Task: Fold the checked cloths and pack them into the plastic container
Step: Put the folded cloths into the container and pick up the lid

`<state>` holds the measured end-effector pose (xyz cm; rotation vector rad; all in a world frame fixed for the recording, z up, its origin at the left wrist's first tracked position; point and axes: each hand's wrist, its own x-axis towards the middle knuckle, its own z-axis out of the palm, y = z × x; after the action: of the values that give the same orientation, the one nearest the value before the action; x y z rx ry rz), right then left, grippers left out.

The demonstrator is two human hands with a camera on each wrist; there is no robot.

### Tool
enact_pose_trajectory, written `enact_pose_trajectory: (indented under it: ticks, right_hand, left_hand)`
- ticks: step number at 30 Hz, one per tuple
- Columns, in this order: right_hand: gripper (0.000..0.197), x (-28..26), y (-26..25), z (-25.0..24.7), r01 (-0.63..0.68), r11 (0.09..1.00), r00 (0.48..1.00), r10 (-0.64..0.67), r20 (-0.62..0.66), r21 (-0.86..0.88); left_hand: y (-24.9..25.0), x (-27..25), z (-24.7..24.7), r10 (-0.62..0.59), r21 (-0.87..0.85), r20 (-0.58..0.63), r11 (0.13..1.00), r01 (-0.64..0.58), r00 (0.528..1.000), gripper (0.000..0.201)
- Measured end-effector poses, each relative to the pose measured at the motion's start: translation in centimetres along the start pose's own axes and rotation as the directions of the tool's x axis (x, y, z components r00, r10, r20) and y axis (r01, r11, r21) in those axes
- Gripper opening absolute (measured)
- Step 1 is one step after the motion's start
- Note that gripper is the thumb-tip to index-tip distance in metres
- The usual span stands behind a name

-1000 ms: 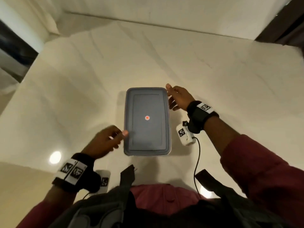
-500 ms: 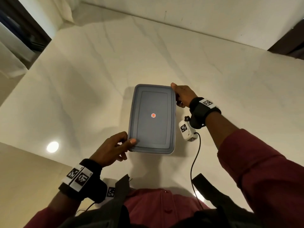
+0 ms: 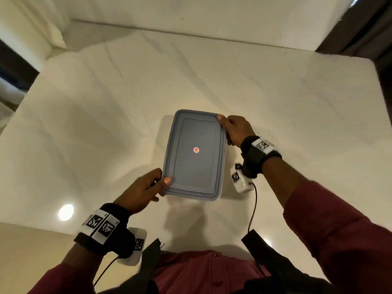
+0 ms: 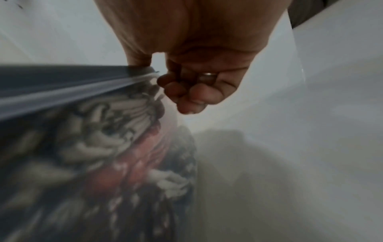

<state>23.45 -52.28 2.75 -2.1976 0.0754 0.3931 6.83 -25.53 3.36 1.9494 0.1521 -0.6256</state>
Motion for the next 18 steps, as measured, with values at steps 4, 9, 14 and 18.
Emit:
enact_pose_trajectory:
  ticks: [4, 9, 14, 18]
  right_hand:
    - [0.044, -5.2, 5.1, -4.3, -0.004, 0.99, 0.977, -0.027, -0.213, -0.144]
    - [0.06, -14.5, 10.7, -10.2, 0.086, 0.957, 0.919, -0.184, -0.348, -0.278]
    - [0.061, -20.4, 14.9, -12.7, -0.05, 0.867, 0.934, -0.136, -0.331, -0.496]
    - [0.069, -21.4, 18.7, -15.1, -0.165, 0.878, 0.925, -0.02, -0.379, -0.449]
  left_hand:
    - [3.7, 2.8, 3.8, 0.046, 0.119, 0.136, 0.991, -0.062, 0.99, 0.046]
    - [9.1, 7.1, 13.1, 0.141, 0.135, 0.243, 0.975, -0.177, 0.96, 0.036]
    - [14.1, 11.0, 23.7, 0.244, 0.18, 0.316, 0.933, -0.311, 0.917, 0.04]
    - [17.9, 12.4, 30.6, 0.237, 0.117, 0.354, 0.949, -0.294, 0.905, 0.035]
